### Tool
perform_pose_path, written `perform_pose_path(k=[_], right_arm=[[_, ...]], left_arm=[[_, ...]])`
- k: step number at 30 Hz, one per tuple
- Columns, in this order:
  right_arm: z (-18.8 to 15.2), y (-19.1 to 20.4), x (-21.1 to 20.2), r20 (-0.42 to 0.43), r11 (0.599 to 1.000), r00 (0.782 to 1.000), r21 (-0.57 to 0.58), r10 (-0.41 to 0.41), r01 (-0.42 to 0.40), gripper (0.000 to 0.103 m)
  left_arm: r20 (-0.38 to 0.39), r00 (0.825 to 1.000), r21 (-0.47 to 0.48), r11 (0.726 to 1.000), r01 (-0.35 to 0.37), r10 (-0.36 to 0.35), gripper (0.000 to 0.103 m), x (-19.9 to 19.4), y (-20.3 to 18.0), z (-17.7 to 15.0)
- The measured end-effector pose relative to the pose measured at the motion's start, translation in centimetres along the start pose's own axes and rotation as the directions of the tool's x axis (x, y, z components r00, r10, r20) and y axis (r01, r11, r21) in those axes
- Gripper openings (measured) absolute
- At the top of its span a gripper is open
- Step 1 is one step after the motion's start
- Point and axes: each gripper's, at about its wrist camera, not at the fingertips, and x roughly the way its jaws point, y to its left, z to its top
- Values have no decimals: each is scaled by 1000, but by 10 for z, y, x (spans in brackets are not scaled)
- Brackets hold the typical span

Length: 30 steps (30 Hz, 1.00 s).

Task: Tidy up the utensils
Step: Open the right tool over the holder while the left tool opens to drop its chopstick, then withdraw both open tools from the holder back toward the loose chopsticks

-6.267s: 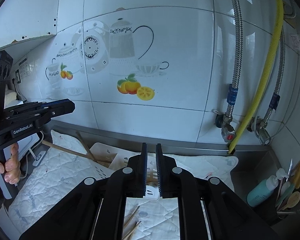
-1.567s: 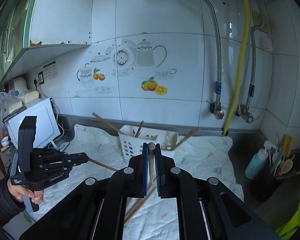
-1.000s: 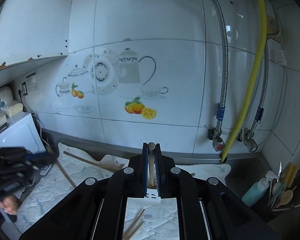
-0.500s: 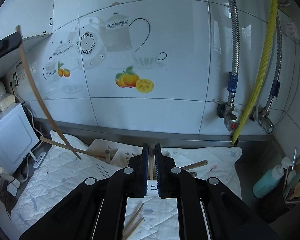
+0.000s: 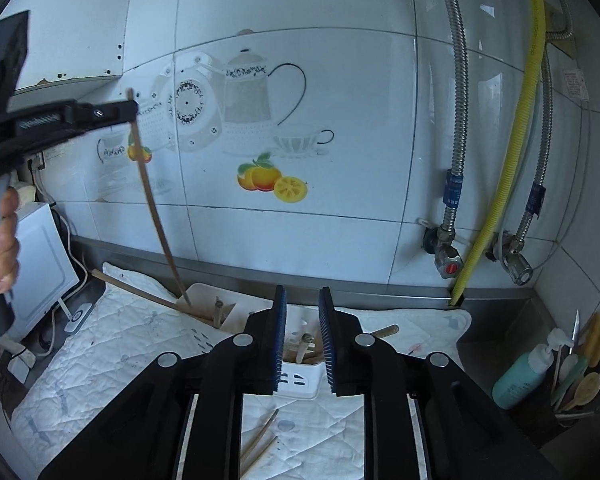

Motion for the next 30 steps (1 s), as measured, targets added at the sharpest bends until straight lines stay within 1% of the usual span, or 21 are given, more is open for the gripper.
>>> perform_pose_path(k=[9, 13, 17, 19, 24, 26, 30], right_arm=[[-8, 14, -18, 30, 999, 999, -30, 34, -33, 20], [-11, 19, -25, 35, 998, 998, -42, 43, -42, 21], [-14, 22, -33, 45, 998, 998, -37, 54, -52, 23], [-18, 24, -38, 48, 998, 997, -32, 60, -59, 24], [-35, 29, -51, 36, 997, 997, -12, 74, -74, 24], [-45, 32, -57, 30, 997, 997, -4, 74, -74, 24], [-72, 40, -72, 8, 998, 998, 10, 67, -67, 24]], left_arm=[[-81, 997, -18, 1000, -15, 13, 5, 31, 5, -26], [-126, 992, 5, 1000, -15, 16, 5, 40, 2, -37], [-148, 989, 31, 999, -16, 20, 5, 43, -3, -44], [-149, 989, 23, 1000, -15, 18, 8, 40, -2, -45], [-127, 992, 28, 1000, -1, 5, 10, 19, -5, -45], [-113, 994, 30, 1000, 1, 2, 16, 6, -5, -45], [-98, 995, 28, 1000, 8, -5, 24, -26, -6, -53]])
